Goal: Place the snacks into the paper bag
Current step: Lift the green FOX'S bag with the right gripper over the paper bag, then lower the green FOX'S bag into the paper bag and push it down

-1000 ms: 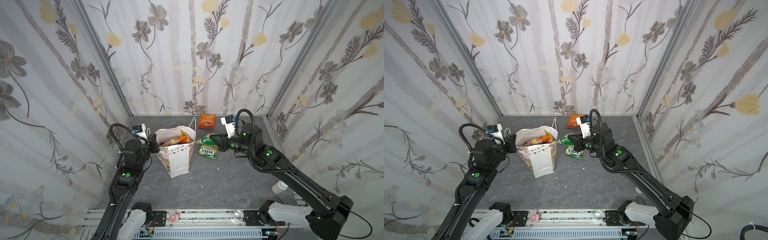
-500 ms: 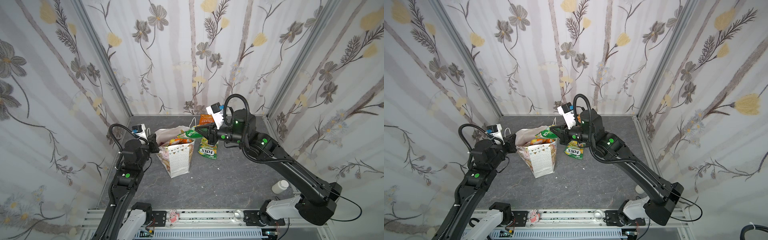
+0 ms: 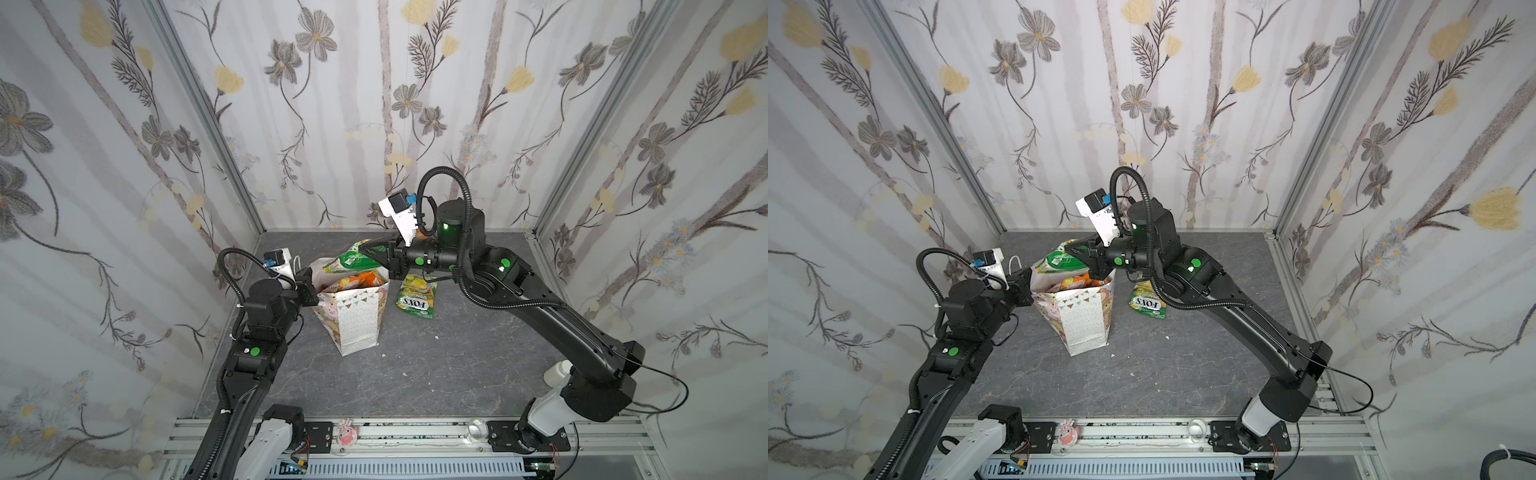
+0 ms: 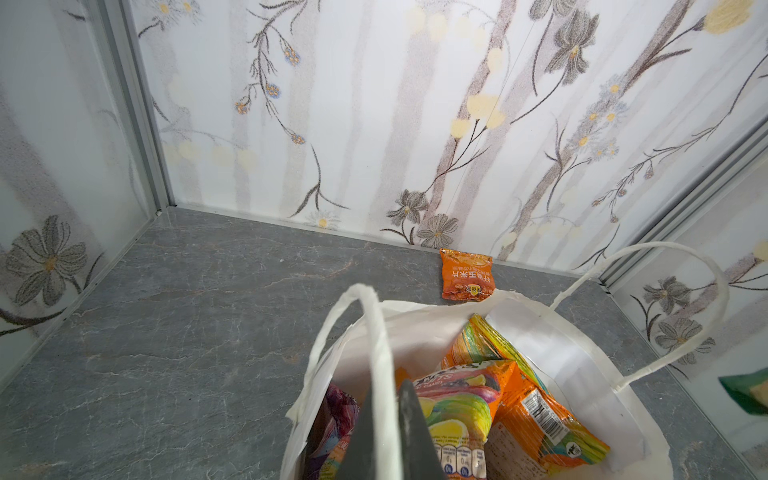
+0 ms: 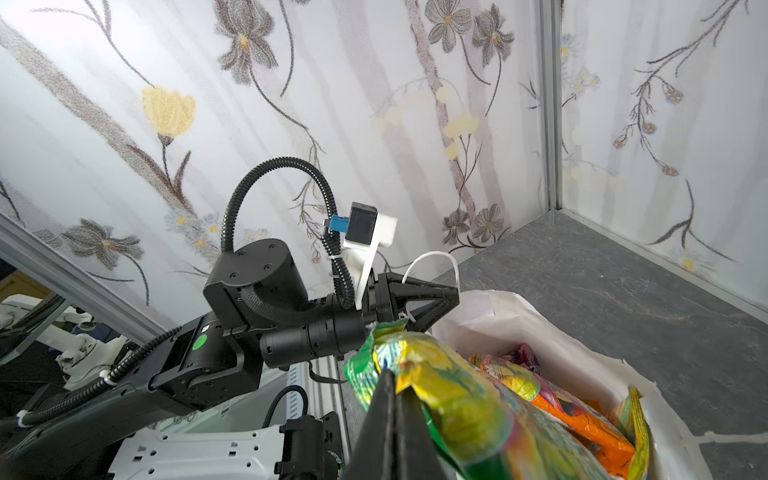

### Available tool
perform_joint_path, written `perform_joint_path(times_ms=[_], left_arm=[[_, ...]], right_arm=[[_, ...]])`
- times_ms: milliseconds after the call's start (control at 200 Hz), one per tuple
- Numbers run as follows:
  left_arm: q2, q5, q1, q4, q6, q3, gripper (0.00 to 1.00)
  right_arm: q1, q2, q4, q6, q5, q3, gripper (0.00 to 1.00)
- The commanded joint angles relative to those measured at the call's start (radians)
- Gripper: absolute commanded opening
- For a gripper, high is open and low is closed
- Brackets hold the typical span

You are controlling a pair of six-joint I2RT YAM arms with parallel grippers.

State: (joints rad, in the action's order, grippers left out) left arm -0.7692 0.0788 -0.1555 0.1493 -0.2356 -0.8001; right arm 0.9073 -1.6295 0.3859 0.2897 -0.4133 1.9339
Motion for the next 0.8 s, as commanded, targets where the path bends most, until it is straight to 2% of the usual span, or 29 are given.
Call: perform_joint_path(times_ms=[0, 85, 380, 794], left_arm=[[0.001, -0.006, 0.002, -0.038, -0.001, 0.004, 0.09], [0.002, -0.007, 0.002, -0.039, -0.002, 0.0, 0.09], [0.007, -0.011, 0.002, -0.037, -0.002, 0.003, 0.08], [0.002, -0.011, 0.002, -0.039, -0.002, 0.003, 0.08]], right_arm=[[0.001, -0.057, 0.034, -0.026, 0.0, 0.056, 0.0], [0.002, -0.108, 0.075, -0.044, -0.008, 0.105, 0.0], [0.004, -0.257, 0.292, -0.114, 0.097, 0.282, 0.0], [0.008, -0.349, 0.491, -0.15, 0.119, 0.38, 0.0]])
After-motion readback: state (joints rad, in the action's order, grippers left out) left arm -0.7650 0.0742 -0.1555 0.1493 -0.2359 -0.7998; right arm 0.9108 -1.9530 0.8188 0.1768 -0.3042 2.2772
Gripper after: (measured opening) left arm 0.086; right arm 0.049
